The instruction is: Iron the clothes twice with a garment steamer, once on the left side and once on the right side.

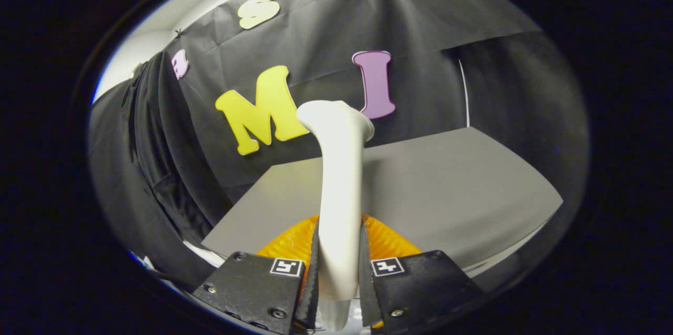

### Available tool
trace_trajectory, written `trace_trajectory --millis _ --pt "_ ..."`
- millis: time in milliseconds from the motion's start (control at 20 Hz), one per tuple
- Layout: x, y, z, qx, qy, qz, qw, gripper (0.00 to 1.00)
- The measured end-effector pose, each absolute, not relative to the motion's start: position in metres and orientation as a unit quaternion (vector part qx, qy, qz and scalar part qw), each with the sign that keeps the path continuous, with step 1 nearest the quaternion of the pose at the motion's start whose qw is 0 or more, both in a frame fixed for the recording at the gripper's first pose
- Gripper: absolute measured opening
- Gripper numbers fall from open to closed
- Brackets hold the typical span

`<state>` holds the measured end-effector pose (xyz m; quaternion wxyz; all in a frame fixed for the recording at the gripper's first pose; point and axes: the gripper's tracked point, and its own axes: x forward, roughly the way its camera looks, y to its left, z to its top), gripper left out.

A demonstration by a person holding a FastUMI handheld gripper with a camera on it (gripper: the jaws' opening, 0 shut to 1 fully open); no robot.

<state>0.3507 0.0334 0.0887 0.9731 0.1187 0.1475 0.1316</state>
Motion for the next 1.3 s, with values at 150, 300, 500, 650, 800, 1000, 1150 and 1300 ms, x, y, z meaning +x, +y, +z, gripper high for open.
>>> trace_trajectory --millis 150,300,500,650,800,1000,1150,1300 --pt "0.326 0.036 0.118 0.118 0.113 0.115 0.980 0.34" --pt "0.299 0.054 0.150 0.123 0.083 0.107 0.983 0.34" --pt "0.265 0.097 0.192 0.121 0.043 0.114 0.985 0.34" --pt "0.241 0.135 0.225 0.125 0.010 0.124 0.984 0.34" --pt "0.218 0.177 0.261 0.125 -0.023 0.143 0.981 0.34" --pt "0.190 0.240 0.306 0.114 -0.068 0.174 0.976 0.34" --pt "0.173 0.287 0.331 0.104 -0.091 0.195 0.971 0.34" --pt "0.164 0.329 0.345 0.095 -0.100 0.211 0.968 0.34"
